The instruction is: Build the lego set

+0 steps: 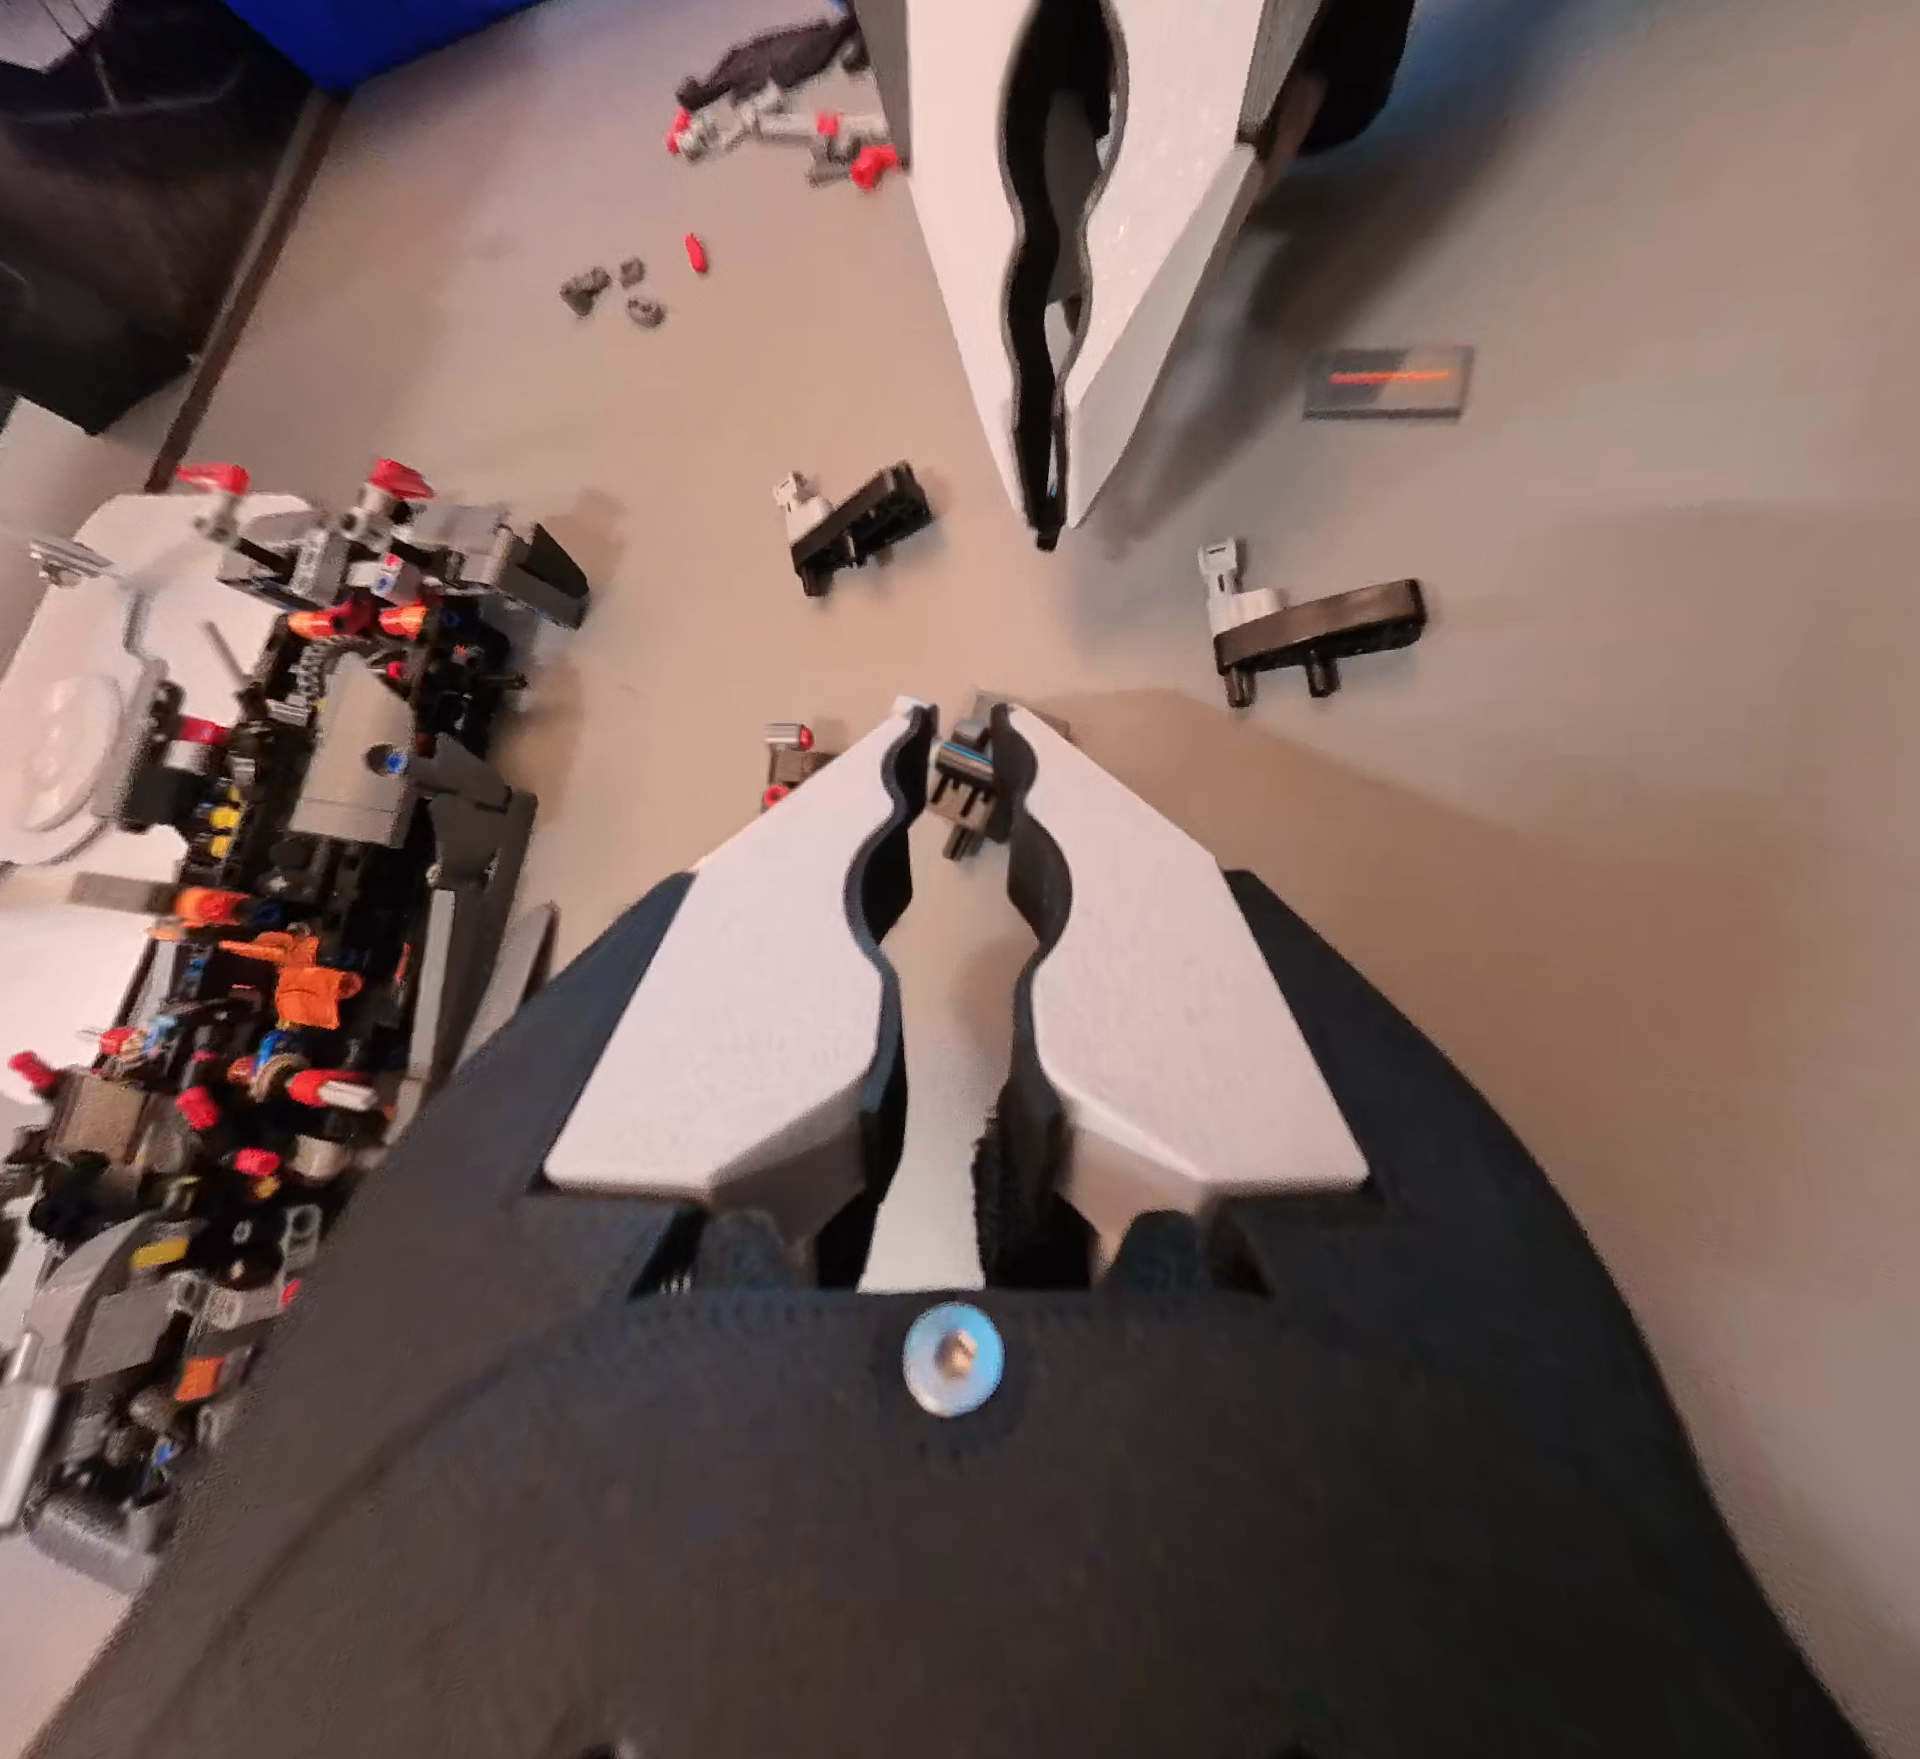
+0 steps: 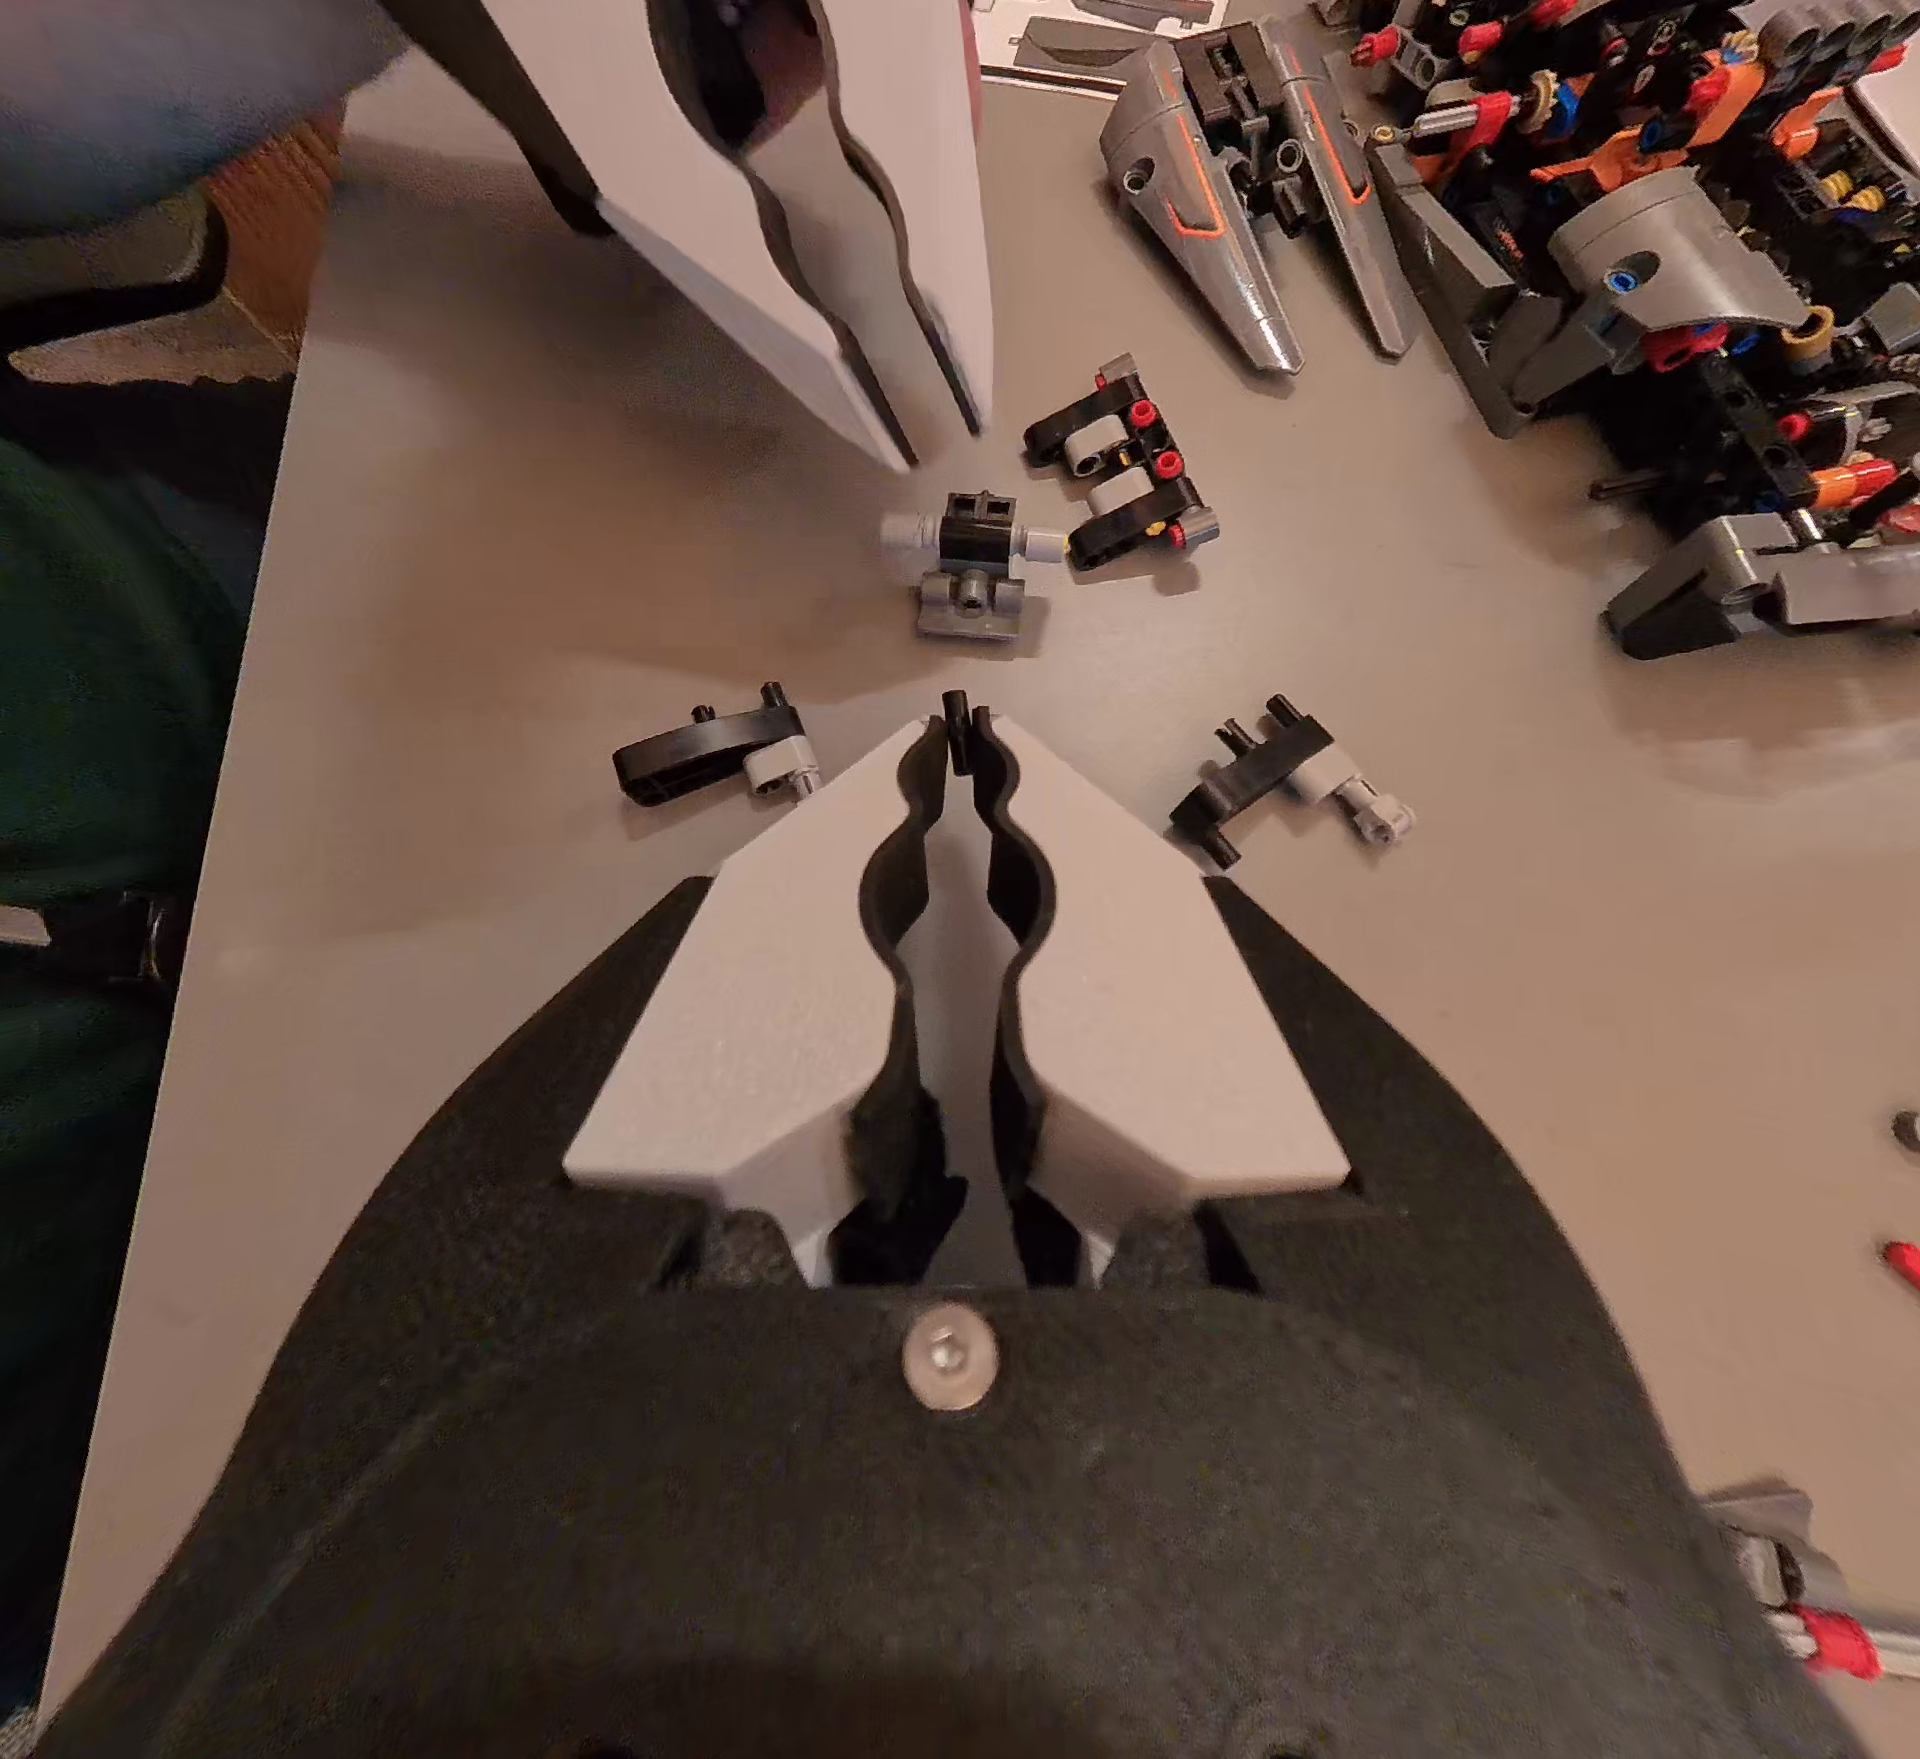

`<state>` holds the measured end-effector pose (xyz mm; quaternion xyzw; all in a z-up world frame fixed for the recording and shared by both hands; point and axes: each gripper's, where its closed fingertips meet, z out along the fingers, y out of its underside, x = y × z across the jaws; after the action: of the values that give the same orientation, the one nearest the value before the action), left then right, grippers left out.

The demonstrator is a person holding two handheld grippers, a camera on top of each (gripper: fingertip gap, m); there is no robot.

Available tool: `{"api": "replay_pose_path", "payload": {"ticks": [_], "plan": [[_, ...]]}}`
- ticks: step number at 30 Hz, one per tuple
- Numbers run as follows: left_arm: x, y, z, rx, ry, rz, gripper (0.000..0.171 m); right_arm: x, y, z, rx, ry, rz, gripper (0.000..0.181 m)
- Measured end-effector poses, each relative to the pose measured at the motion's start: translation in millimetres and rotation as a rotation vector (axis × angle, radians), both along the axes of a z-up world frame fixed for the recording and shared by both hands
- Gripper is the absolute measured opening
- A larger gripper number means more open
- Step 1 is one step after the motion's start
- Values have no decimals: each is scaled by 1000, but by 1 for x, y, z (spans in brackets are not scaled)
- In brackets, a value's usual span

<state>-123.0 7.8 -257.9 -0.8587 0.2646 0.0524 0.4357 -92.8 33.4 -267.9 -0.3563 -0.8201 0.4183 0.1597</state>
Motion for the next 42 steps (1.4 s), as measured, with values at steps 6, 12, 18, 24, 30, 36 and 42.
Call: {"api": "replay_pose_path", "payload": {"ticks": [6, 12, 18, 24, 30, 36, 42], "plan": [[-14, -15, -9, -90, 2, 25, 5, -1, 0, -1, -5, 1, 8, 2], [11, -1, -15, -86, -59, -4, 2, 0, 3, 0, -14, 7, -3, 2], [8, -2, 1, -41, -94, -12, 9, 0, 6, 1, -26, 10, -4, 2], [15, 0, -11, -186, 89, -241, 20, 1, 4, 3, -31, 22, 11, 2], [16, -2, -13, -316, 101, -414, 24, 3, 4, 2, -41, 22, 20, 2], [20, 0, -18, -426, 73, -521, 20, 4, 5, 2, -47, 28, 29, 2], [19, -4, -31, -521, 66, -531, 11, 5, 9, 4, -54, 34, 25, 2]]}}
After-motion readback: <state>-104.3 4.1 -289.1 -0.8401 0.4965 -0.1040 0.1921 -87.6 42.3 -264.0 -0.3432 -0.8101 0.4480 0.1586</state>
